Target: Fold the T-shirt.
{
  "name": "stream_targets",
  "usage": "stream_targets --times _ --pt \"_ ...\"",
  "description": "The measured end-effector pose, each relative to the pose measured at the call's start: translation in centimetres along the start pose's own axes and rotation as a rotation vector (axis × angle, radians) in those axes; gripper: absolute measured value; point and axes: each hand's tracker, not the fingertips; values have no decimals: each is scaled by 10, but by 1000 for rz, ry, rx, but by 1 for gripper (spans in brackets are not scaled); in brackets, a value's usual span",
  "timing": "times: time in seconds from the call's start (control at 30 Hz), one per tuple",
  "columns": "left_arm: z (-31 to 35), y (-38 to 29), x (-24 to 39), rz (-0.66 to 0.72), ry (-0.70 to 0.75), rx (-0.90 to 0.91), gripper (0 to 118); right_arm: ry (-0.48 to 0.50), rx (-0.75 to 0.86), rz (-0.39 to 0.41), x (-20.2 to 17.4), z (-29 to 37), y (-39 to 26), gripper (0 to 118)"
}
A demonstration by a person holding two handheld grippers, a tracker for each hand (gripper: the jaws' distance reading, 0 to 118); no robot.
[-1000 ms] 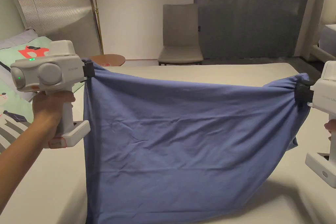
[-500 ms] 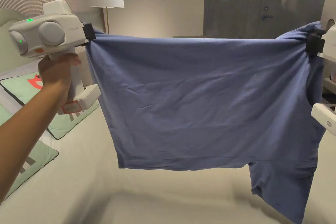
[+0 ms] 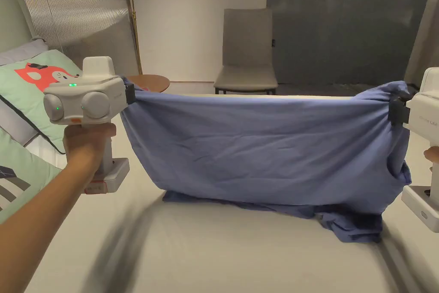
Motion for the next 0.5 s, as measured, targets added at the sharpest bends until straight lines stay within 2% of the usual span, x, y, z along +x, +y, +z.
stream_targets --times 0.17,0.27,0.5 --pt "4 -87 -4 -8 -8 -142 1 15 -148 1 -2 7 -84 9" --pt "27 -140 -15 -7 -17 -221 1 24 -229 -44 2 26 -134 9" --pt "112 -239 -45 -24 -43 -378 1 53 -397 -140 10 115 -233 9"
